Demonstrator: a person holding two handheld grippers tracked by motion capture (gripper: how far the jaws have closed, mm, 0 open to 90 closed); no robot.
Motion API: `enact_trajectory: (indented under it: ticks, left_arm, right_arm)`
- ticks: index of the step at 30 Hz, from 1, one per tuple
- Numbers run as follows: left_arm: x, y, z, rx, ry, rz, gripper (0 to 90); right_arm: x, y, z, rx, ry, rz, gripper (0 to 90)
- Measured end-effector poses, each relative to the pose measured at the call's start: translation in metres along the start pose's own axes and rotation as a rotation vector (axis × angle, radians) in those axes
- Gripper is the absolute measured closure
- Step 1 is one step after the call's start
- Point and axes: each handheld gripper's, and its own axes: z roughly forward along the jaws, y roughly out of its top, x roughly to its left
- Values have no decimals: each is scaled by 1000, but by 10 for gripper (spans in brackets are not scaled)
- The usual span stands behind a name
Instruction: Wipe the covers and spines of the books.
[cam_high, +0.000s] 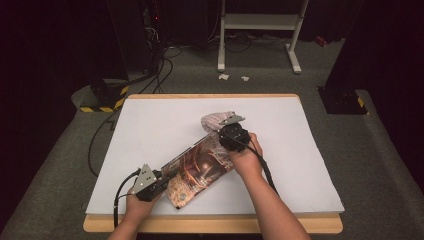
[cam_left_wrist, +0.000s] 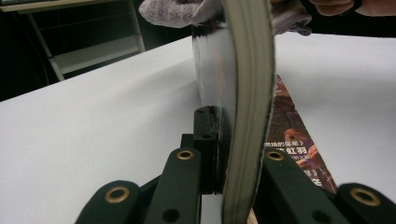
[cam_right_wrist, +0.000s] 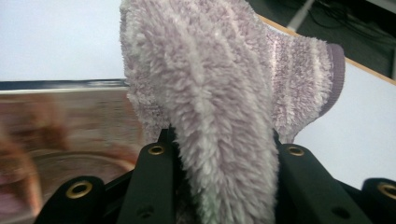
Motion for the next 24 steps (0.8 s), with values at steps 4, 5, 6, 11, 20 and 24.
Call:
enact_trajectory:
  ticks: [4,5,6,11,20,24]
  left_arm:
    - [0,0,0,-2,-2,4,835]
    - [0,0,0,-2,-1,2,835]
    - [0,0,0,-3,-1,2,835]
    - [0,0,0,-5,-2,1,835]
    - [0,0,1,3,7,-7,834]
    - [0,0,1,4,10,-2,835]
  right_arm:
    - [-6,0,2,6,-19,14,692]
    - [-5,0,1,2,-19,6,693]
    - [-3,1,-1,0,-16,1,693]
    - [19,2,-13,-36,18,-58,692]
    - [77,-1,-38,-99,142,-172,691]
    - [97,-4,-48,-119,200,-197,690]
